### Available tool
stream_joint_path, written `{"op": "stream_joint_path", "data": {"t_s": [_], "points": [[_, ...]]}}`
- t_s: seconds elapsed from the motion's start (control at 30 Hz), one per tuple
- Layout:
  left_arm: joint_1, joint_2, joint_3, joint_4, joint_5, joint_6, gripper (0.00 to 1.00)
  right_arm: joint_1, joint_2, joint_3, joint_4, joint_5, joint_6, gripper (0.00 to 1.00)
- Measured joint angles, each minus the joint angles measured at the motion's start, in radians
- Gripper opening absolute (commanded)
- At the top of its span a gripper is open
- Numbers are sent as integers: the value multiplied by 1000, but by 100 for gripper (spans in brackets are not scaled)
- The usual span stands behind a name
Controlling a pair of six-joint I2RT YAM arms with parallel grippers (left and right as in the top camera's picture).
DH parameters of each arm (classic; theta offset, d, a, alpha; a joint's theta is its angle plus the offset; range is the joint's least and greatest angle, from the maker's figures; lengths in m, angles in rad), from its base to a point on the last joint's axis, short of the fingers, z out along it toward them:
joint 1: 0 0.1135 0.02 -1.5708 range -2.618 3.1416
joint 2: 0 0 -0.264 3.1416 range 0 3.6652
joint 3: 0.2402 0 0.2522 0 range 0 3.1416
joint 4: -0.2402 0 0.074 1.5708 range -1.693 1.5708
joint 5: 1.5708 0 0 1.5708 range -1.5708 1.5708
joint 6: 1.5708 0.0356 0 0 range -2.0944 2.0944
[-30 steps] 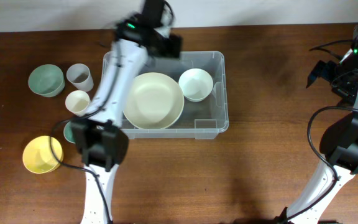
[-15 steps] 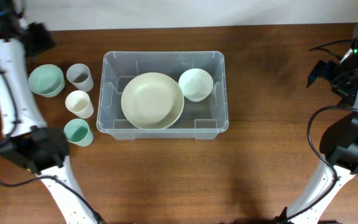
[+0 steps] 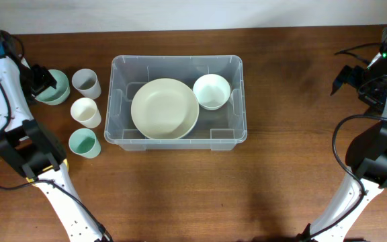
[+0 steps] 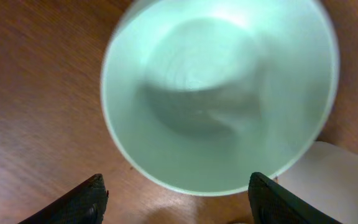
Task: Pack container
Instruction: 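Move the left gripper to the green bowl and grip its rim, then lift the green bowl and lower it onto the white bowl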
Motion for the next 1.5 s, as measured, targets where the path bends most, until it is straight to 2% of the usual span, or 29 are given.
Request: {"op": "stream_joint_path", "data": {"t_s": [0.87,0.93,1.07,1.17,1.37,1.5], "points": [[5,80,-11,10,-65,-97,71,0,0,0,0,0,0,99],[6,96,-11,10,-68,-99,61,0,0,0,0,0,-1,99],[7,102,-14,10,-68,-100,21,0,0,0,0,0,-1,99],[7,102,-13,14,-70,-110,1,0,0,0,0,0,0,99],[23,97,11,12,-46,-108,1,0,0,0,0,0,0,99],[60,109,104,-47,-56,-108,1,0,0,0,0,0,-1,99]]}}
